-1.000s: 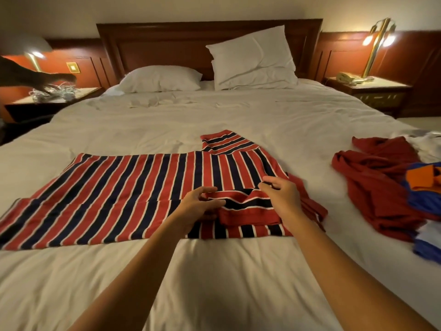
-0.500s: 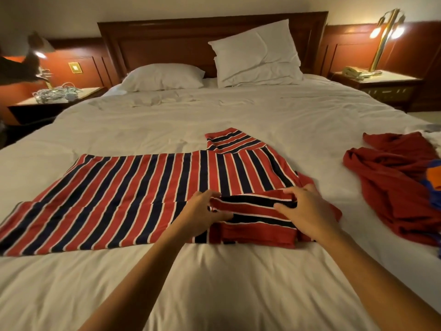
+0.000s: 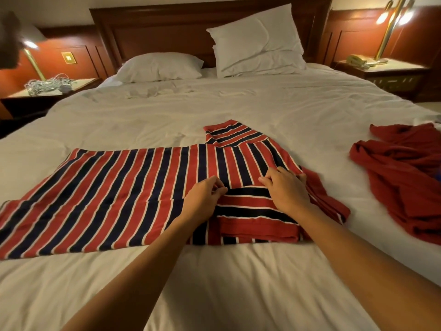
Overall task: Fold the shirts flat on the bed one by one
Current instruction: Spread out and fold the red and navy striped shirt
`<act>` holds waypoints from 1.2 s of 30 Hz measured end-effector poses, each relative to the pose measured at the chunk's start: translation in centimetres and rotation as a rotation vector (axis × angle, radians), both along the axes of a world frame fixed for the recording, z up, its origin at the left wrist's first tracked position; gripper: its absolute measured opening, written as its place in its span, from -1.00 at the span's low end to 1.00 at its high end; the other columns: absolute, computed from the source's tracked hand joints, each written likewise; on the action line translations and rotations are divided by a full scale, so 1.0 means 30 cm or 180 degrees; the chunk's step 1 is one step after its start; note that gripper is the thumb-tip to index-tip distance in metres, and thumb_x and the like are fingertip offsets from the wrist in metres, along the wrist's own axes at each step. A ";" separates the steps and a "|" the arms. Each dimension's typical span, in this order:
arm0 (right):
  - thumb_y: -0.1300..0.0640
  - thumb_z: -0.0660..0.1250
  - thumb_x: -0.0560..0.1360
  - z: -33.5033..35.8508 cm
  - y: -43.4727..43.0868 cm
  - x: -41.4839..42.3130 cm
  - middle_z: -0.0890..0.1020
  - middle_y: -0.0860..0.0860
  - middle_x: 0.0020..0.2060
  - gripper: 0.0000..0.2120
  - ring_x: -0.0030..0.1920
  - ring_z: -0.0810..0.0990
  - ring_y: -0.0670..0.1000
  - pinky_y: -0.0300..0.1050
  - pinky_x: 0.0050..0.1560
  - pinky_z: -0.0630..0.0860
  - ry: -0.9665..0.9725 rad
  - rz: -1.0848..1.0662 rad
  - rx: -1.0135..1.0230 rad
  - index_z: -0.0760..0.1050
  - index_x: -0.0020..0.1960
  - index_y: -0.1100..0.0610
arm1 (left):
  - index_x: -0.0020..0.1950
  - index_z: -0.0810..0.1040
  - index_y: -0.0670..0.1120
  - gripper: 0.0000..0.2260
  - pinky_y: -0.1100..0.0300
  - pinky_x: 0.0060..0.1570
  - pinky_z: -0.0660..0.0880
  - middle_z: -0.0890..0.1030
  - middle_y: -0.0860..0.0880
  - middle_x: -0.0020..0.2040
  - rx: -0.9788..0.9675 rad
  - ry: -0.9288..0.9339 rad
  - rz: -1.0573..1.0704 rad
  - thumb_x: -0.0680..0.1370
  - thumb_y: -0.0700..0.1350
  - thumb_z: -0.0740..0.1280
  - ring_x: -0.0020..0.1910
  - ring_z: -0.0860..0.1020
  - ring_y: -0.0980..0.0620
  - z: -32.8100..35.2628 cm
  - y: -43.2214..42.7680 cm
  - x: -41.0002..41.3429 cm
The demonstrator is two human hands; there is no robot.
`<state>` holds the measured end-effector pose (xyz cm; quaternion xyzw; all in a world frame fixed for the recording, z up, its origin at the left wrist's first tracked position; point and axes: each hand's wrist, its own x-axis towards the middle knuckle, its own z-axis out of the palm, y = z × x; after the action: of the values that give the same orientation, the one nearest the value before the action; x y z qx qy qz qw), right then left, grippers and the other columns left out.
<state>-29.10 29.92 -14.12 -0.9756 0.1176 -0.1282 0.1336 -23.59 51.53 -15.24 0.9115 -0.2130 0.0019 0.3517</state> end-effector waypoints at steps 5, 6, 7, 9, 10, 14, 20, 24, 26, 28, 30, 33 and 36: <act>-0.23 0.09 0.63 -0.024 -0.019 -0.019 0.53 -0.15 -0.10 -0.71 0.04 0.46 -0.01 0.07 0.16 0.21 0.0211 0.0101 -0.0423 0.43 -0.10 -0.10 | 0.12 0.49 0.14 -0.77 0.33 -0.15 0.46 0.58 0.19 -0.04 0.0405 0.0043 -0.0219 0.60 0.23 0.21 -0.09 0.55 0.24 0.004 0.094 0.006; -0.27 0.07 0.62 -0.022 -0.010 -0.019 0.51 -0.16 -0.12 -0.69 0.02 0.42 -0.04 0.06 0.15 0.19 0.0189 0.0147 -0.0478 0.43 -0.11 -0.12 | 0.13 0.47 0.16 -0.73 0.37 -0.19 0.43 0.57 0.20 -0.05 0.0604 -0.0017 -0.0215 0.58 0.28 0.17 -0.11 0.55 0.26 0.006 0.145 0.006; -0.29 0.06 0.61 -0.016 0.006 -0.016 0.51 -0.18 -0.13 -0.68 -0.01 0.39 -0.06 0.05 0.15 0.17 0.0154 0.0222 -0.0483 0.43 -0.12 -0.13 | 0.13 0.47 0.18 -0.69 0.39 -0.21 0.42 0.56 0.20 -0.07 0.0778 -0.0081 -0.0181 0.56 0.32 0.13 -0.14 0.54 0.26 0.010 0.208 0.006; -0.30 0.05 0.60 -0.010 0.054 -0.007 0.53 -0.19 -0.12 -0.68 -0.01 0.42 -0.08 0.04 0.17 0.16 0.0139 0.0446 -0.0399 0.43 -0.09 -0.14 | 0.12 0.48 0.19 -0.60 0.33 -0.16 0.49 0.56 0.20 -0.07 0.0959 -0.0087 -0.0068 0.49 0.38 0.06 -0.15 0.55 0.24 0.015 0.369 0.007; -0.30 0.05 0.60 -0.010 0.082 -0.003 0.53 -0.19 -0.10 -0.68 0.01 0.46 -0.07 0.04 0.20 0.18 0.0179 0.0557 -0.0338 0.44 -0.06 -0.13 | 0.11 0.49 0.18 -0.58 0.25 -0.08 0.54 0.57 0.19 -0.06 0.0967 -0.0026 0.0010 0.47 0.38 0.06 -0.14 0.55 0.23 0.015 0.460 0.010; -0.25 0.08 0.61 -0.020 0.193 0.021 0.52 -0.17 -0.05 -0.72 0.05 0.47 -0.07 0.02 0.24 0.31 0.0269 0.0848 0.0028 0.44 0.01 -0.10 | 0.19 0.56 0.06 -0.54 -0.04 0.26 0.40 0.58 0.08 0.10 0.1415 -0.0219 0.0533 0.51 0.30 0.11 0.08 0.52 0.06 0.000 0.844 0.044; -0.15 0.11 0.64 -0.074 0.273 0.044 0.50 -0.19 -0.21 -0.78 -0.11 0.47 -0.09 -0.03 0.07 0.39 0.0065 0.0849 0.0362 0.39 -0.09 -0.08 | 0.09 0.56 0.12 -0.85 -0.11 0.24 0.19 0.58 0.04 0.12 0.1692 -0.0461 0.1084 0.66 0.06 0.20 0.19 0.48 -0.07 -0.018 1.200 0.141; -0.15 0.13 0.62 -0.067 0.258 0.065 0.49 -0.18 -0.28 -0.79 -0.16 0.50 -0.07 -0.05 -0.03 0.34 -0.0165 0.0697 0.0295 0.37 -0.13 -0.09 | 0.12 0.56 0.14 -0.76 -0.11 0.28 0.17 0.60 0.10 0.14 0.1661 -0.0544 0.1024 0.70 0.03 0.09 0.20 0.49 -0.01 0.006 1.243 0.198; -0.16 0.13 0.61 -0.057 0.266 0.083 0.48 -0.18 -0.28 -0.78 -0.17 0.50 -0.08 -0.03 -0.02 0.39 -0.0243 0.0677 0.0149 0.37 -0.12 -0.08 | 0.15 0.55 0.17 -0.73 -0.10 0.33 0.17 0.59 0.13 0.16 0.1799 -0.0464 0.0969 0.69 0.06 0.05 0.22 0.49 0.02 0.014 1.258 0.221; -0.17 0.14 0.61 -0.056 0.276 0.095 0.47 -0.19 -0.25 -0.79 -0.14 0.49 -0.07 0.02 0.03 0.42 -0.0230 0.0658 0.0061 0.38 -0.11 -0.08 | 0.18 0.52 0.21 -0.73 -0.08 0.37 0.17 0.56 0.14 0.18 0.2057 -0.0333 0.0830 0.69 0.08 0.04 0.25 0.46 0.05 0.005 1.273 0.233; -0.19 0.13 0.61 -0.070 0.278 0.099 0.49 -0.18 -0.17 -0.80 -0.06 0.50 -0.05 0.04 0.09 0.38 -0.0066 0.0590 0.0012 0.38 -0.10 -0.12 | 0.12 0.46 0.24 -0.80 -0.08 0.37 0.20 0.50 0.13 0.17 0.2040 -0.0336 0.0763 0.66 0.15 0.06 0.26 0.44 0.02 -0.008 1.287 0.239; -0.28 0.04 0.58 -0.086 0.276 0.091 0.46 -0.14 -0.05 -0.75 0.06 0.48 0.00 0.02 0.16 0.32 0.0167 0.0423 -0.0076 0.37 -0.04 -0.16 | 0.20 0.47 0.13 -0.65 -0.13 0.37 0.25 0.42 0.00 0.28 0.1970 -0.0486 0.0991 0.58 0.28 0.10 0.29 0.38 -0.11 -0.019 1.320 0.236; -0.37 -0.08 0.53 -0.081 0.254 0.073 0.41 -0.03 0.20 -0.53 0.26 0.39 0.09 0.09 0.30 0.27 0.0252 0.0094 -0.0165 0.44 0.15 -0.16 | 0.34 0.44 0.07 -0.48 -0.21 0.35 0.31 0.35 -0.14 0.38 0.1770 -0.0452 0.1464 0.52 0.35 0.15 0.32 0.35 -0.23 -0.026 1.349 0.204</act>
<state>-26.92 37.55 -16.55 -0.9847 0.1050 -0.0905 0.1054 -17.47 92.01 -16.02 0.9940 -0.0188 0.0862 0.0653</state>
